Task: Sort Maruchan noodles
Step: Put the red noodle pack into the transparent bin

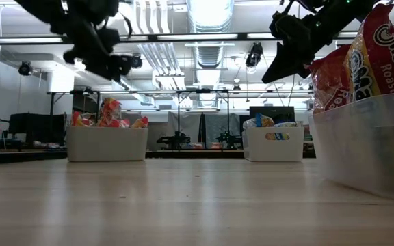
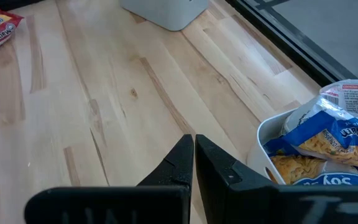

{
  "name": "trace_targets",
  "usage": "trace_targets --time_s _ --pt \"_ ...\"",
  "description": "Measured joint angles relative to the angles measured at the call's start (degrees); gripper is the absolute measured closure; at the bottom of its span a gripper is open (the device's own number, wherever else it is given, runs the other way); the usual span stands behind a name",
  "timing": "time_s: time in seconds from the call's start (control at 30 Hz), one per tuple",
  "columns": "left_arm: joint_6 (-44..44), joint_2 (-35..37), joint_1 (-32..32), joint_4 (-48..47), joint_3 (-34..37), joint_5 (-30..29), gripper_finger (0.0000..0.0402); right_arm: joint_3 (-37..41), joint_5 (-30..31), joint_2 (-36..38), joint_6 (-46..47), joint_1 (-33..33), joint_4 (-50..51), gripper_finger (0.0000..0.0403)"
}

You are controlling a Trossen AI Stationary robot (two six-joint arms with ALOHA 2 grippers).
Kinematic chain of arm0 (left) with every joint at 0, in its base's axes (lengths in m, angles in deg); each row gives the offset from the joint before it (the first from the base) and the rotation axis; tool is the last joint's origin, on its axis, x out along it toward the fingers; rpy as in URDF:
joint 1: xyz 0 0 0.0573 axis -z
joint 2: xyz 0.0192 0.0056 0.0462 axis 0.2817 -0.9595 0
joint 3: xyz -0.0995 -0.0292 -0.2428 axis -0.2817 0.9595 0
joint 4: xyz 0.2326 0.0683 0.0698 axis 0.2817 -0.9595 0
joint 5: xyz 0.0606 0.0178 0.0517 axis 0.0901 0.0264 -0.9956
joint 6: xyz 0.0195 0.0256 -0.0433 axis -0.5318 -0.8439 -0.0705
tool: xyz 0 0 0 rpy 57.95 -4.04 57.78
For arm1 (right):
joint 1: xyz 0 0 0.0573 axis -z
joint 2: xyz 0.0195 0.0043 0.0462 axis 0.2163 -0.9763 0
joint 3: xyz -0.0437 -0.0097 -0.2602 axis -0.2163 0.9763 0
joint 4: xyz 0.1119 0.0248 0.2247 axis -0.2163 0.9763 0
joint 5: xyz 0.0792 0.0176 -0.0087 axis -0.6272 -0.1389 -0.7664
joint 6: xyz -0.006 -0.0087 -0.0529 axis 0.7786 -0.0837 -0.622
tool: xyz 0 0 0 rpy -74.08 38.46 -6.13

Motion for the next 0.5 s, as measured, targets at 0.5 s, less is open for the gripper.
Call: trace_targets --time_s 0.5 --pt "14.3 -12.3 -3.5 4.9 7.9 0.6 0.0364 0.0 0.0 0.0 -0.8 0.0 0.0 0.0394"
